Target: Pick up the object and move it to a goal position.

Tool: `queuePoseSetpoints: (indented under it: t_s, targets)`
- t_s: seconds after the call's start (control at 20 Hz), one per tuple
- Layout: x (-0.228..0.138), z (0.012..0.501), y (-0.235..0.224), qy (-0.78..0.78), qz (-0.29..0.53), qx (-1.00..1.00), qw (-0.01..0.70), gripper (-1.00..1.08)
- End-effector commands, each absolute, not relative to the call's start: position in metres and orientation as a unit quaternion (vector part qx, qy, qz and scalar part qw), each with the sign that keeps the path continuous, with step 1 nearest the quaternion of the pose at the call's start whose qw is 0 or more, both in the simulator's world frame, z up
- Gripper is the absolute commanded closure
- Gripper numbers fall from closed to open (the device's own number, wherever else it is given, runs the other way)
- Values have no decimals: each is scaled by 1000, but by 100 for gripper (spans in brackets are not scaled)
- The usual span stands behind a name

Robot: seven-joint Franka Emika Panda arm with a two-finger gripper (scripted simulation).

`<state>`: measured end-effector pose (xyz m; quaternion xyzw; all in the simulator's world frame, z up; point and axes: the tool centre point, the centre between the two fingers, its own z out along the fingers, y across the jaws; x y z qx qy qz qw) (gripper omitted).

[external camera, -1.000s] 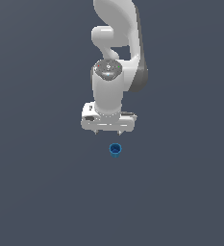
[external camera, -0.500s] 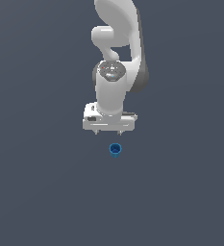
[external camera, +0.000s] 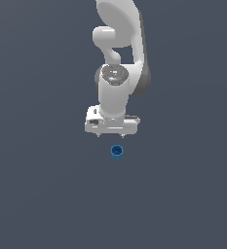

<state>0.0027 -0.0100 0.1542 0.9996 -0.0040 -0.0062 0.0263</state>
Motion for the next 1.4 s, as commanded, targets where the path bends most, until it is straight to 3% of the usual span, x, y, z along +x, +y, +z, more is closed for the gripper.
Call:
queuePoseSetpoints:
  t_s: [0.0, 1.35]
  targets:
    - [6, 147, -7, -15, -6, 1000, 23, -92]
    - [25, 60, 19, -109, 0, 994, 0, -92]
